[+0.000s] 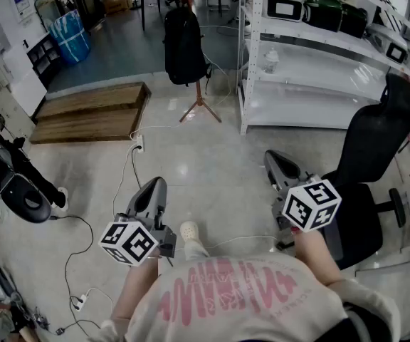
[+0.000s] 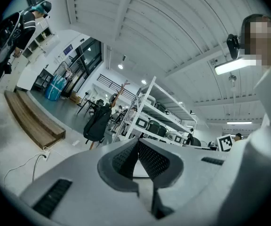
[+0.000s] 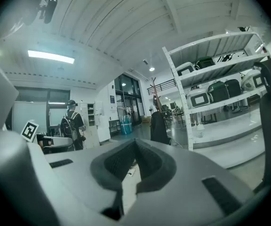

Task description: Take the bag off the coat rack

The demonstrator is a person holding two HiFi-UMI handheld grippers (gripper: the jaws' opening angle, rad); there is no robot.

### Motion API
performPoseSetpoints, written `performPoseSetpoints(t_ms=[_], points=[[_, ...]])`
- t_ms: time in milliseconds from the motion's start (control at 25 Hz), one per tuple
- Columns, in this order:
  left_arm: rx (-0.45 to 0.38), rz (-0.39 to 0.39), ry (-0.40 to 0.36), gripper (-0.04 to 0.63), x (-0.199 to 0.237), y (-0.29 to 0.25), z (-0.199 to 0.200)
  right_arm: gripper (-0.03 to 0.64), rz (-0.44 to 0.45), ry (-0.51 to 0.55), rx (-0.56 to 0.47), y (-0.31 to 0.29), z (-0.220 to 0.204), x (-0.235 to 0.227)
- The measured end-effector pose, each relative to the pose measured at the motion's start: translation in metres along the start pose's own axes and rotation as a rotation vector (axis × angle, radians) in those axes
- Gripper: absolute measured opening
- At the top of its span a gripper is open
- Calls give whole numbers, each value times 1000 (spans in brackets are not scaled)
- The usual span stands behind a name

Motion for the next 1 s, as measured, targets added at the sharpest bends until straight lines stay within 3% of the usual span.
performPoseSetpoints(t_ms=[360, 600, 1000], points=[[-7, 10, 14, 5, 23, -22, 14, 6, 5, -7, 18, -34, -3, -9], [-5, 33, 39, 5, 64, -47, 30, 6, 5, -13, 35, -82, -7, -17], [-32, 12, 24, 5, 149, -139, 121, 6, -18, 4, 8, -219, 30, -38]])
Point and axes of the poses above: the fingertips, and each gripper's own axes: y backward along the fingers, x to its left, z out of its top, the point moved 1 cm from there along y, backward along the fingers, and after that the axes turned 12 degrees about y, right-handed, at the moved point
